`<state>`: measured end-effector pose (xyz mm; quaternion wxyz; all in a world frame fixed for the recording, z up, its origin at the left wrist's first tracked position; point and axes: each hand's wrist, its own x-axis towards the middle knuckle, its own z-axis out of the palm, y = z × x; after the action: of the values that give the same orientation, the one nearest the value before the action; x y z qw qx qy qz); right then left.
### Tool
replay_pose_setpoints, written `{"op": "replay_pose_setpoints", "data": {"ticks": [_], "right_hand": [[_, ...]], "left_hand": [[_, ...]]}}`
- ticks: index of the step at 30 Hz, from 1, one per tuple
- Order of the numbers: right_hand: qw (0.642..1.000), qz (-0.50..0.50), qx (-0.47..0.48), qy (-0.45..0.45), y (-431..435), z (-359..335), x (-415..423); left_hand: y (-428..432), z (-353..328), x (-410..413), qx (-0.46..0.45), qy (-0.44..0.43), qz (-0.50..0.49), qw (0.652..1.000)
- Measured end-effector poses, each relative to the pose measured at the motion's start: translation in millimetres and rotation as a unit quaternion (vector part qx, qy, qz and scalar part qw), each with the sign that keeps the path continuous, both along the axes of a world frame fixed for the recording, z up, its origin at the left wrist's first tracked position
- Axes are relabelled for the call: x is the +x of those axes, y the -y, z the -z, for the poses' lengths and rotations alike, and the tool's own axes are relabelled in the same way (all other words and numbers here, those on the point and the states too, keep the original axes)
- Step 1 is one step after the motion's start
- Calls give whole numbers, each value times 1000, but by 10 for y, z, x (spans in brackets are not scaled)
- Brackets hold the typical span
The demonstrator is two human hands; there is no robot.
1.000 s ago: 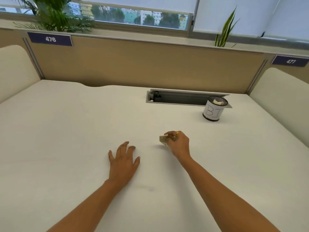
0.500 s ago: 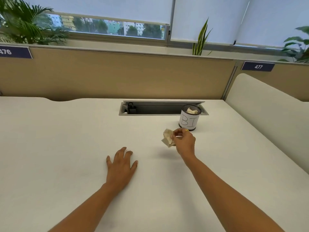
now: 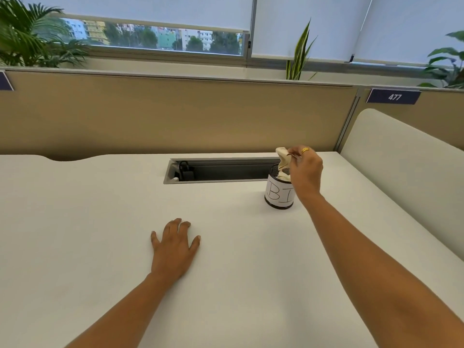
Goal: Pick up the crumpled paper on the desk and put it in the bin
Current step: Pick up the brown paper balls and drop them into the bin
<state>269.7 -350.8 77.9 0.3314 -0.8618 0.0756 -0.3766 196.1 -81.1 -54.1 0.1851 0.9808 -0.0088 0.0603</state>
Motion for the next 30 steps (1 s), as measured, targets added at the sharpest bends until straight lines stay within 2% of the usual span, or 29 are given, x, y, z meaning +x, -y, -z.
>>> {"op": "replay_pose_setpoints", "data": {"ticks": [7,16,23,30], "right_hand": [[993,-39,-99,-57,65,247,162],[981,-46,-150,-111,87,372,164],[943,-48,-296,-143,161,439,215],[941,-41,-285,-178,152,469,235]], "left_hand": [[6,31,2,7,35,-12,999],[3,71,21,10,37,-20,999],[-2,56,20,12,31,-21,999],[-5,70,19,18,33,-20,999]]}}
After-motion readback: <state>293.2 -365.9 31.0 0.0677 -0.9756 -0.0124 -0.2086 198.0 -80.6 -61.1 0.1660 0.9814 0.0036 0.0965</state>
